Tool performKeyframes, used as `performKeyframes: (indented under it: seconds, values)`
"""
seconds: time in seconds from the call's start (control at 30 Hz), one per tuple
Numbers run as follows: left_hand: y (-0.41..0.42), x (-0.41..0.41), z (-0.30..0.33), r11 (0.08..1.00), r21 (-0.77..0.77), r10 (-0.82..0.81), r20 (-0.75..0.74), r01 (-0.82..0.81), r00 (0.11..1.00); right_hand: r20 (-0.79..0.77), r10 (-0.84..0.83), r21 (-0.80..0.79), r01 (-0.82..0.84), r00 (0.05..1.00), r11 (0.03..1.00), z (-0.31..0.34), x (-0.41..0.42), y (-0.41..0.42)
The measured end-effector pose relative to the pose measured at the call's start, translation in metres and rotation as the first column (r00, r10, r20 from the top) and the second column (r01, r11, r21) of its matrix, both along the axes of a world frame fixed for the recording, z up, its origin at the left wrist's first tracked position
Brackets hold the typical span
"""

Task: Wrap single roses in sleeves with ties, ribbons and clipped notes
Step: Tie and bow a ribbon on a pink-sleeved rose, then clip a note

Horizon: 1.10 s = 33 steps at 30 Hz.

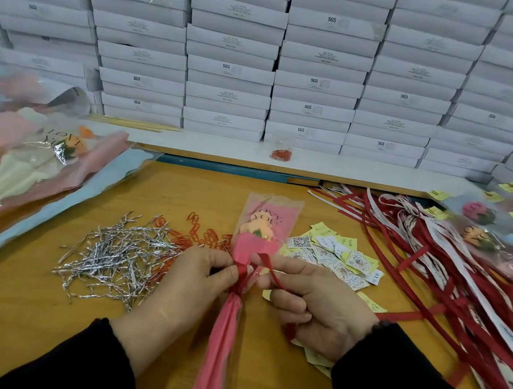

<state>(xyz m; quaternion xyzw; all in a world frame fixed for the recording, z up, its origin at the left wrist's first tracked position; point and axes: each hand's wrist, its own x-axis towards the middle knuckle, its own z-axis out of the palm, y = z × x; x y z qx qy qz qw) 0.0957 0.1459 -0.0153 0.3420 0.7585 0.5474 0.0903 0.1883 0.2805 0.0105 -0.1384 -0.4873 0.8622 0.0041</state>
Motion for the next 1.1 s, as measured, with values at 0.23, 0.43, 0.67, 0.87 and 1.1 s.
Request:
performKeyframes:
  seconds: [0.23, 0.43, 0.67, 0.87, 1.1]
  values:
    - [0.001, 0.002, 0.002, 1.0, 0.026, -0.003, 0.001, 0.003, 1.0, -0.03, -0.12, 0.679, 0.109, 0.992, 0.726, -0.011, -0.001, -0.012]
    - [0.0, 0.001, 0.004, 0.998, 0.06, -0.007, 0.007, 0.006, 1.0, -0.067, -0.088, 0.871, 0.101, 0.994, 0.48, -0.014, 0.0, -0.013]
    - [0.0, 0.003, 0.007, 0.995, 0.046, -0.093, 0.084, 0.089, 0.992, -0.164, -0.084, 0.926, 0.183, 0.983, 0.331, -0.02, -0.001, -0.015]
    - [-0.002, -0.001, 0.007, 0.995, 0.021, -0.1, 0.105, 0.099, 0.989, -0.22, 0.002, 0.92, 0.207, 0.976, 0.332, -0.022, -0.001, -0.016]
    - [-0.009, -0.003, 0.013, 0.984, 0.054, -0.176, 0.241, 0.167, 0.954, -0.296, 0.045, 0.881, 0.254, 0.954, 0.399, -0.024, 0.0, -0.014]
